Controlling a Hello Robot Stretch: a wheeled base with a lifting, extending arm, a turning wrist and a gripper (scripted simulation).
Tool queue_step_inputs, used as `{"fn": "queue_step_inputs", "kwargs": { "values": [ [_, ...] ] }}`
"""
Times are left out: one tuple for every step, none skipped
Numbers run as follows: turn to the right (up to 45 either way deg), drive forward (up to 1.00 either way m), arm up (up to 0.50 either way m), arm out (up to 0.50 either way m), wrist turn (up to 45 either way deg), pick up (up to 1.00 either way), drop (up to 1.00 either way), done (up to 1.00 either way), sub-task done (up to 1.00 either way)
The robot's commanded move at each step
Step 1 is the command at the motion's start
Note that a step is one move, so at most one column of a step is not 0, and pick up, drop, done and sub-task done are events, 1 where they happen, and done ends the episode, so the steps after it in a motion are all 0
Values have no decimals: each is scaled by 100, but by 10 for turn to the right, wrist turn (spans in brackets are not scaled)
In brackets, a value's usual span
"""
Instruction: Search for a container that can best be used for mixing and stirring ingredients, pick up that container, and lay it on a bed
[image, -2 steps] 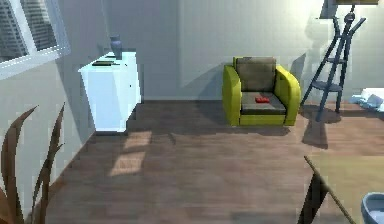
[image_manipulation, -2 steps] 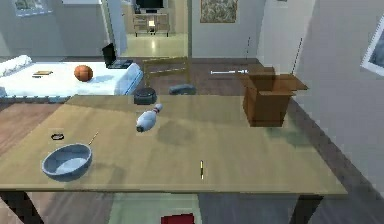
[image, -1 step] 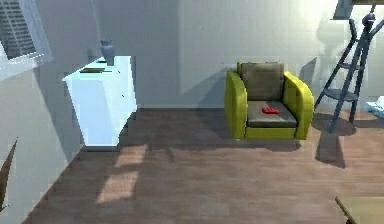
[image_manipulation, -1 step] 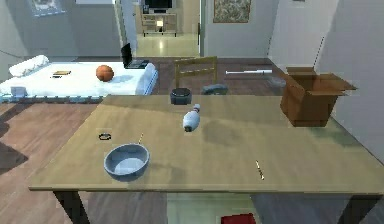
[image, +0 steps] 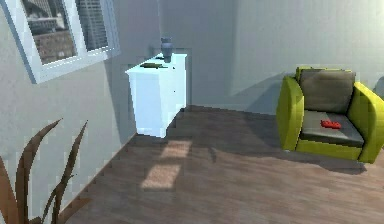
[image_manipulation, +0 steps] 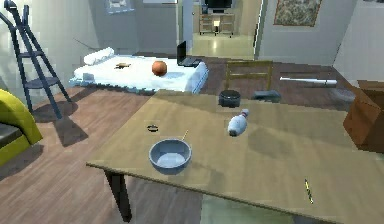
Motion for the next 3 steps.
{"fn": "queue_step_inputs", "kwargs": {
  "values": [
    [0, 0, 50, 0, 0, 0, 0, 0, 0],
    [0, 0, 30, 0, 0, 0, 0, 0, 0],
    [0, 0, 0, 40, 0, 0, 0, 0, 0]
  ]
}}
